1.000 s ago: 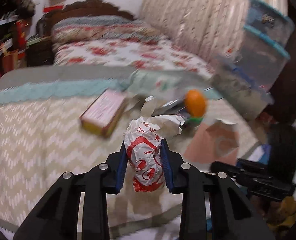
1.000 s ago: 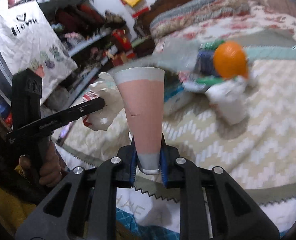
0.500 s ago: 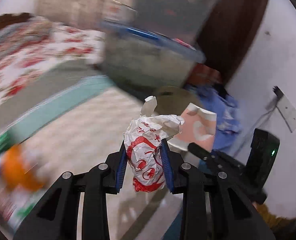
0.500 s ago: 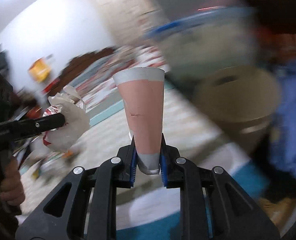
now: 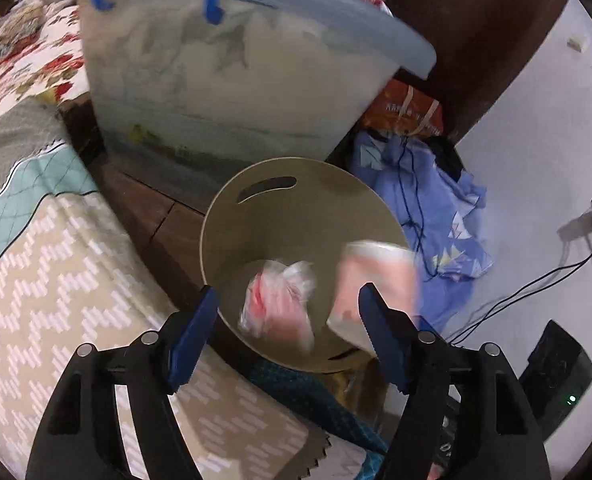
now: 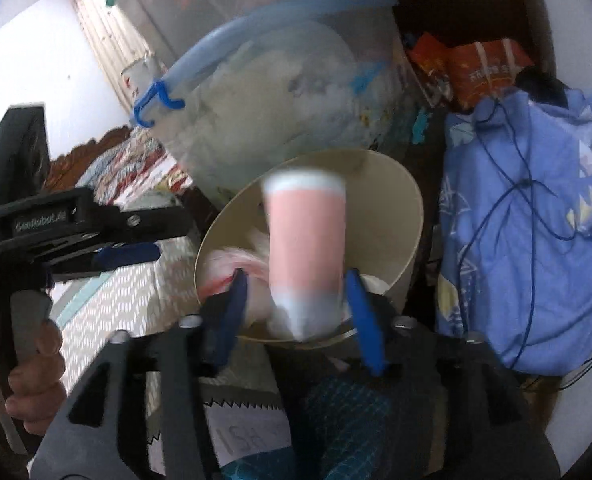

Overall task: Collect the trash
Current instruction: 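Carry both items to the beige wastebasket and open both tools to drop them, then return to the bed and grasp the white tissue with the right tool while the left grasps a chip bag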

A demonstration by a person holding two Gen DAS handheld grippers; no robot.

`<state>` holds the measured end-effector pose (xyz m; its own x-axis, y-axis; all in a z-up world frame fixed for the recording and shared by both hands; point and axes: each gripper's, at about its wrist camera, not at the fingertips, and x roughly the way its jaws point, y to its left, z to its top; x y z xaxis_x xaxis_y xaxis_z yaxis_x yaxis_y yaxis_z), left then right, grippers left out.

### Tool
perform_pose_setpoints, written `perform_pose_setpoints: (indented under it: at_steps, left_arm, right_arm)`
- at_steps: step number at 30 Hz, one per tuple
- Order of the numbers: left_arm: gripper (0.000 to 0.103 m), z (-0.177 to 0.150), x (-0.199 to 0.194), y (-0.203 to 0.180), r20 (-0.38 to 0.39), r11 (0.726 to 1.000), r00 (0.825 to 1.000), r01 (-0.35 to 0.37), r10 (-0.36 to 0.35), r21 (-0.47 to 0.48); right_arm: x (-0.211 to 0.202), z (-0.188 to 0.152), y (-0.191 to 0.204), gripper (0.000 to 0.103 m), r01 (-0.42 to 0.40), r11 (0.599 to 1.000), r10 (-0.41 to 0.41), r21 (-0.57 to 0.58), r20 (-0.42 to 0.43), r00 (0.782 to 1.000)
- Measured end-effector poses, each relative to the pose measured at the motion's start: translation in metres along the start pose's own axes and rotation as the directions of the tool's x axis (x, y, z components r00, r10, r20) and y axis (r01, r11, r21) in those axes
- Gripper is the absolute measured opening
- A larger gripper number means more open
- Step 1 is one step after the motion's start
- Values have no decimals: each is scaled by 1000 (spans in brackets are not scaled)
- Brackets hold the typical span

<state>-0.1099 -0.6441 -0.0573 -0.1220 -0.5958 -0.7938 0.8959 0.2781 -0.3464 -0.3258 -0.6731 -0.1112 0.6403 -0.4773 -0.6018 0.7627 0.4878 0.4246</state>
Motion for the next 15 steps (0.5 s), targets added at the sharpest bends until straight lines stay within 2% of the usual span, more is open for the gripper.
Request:
perform_pose_setpoints:
  at_steps: [3,5,8,12,15]
  left_arm:
    - [69,-14,-42,9,50,1000,999,6,-5,-18]
    - [69,-27,-68,11,86,1000,996,9,-9,1]
    - [69,-72,-120,12,142,997,990,-26,16,74]
    - [69,-131,-168,28,185,988,979,-105,83,111]
    - [69,-175,-206,56,199,984,969,-161,144,70]
  right_arm:
    - [-14,-3,-2,56,-11,1000,11,12,43,999]
    - [-21,-7,0,56,-39,999,38,25,66,997]
    - [-34,-15,16,56,-97,995,95,20,77,992]
    - [-37,-33,56,56,-204,979,204,-19,20,979]
    - [-34,-50,93,56,-292,955,289,-54,-56,956]
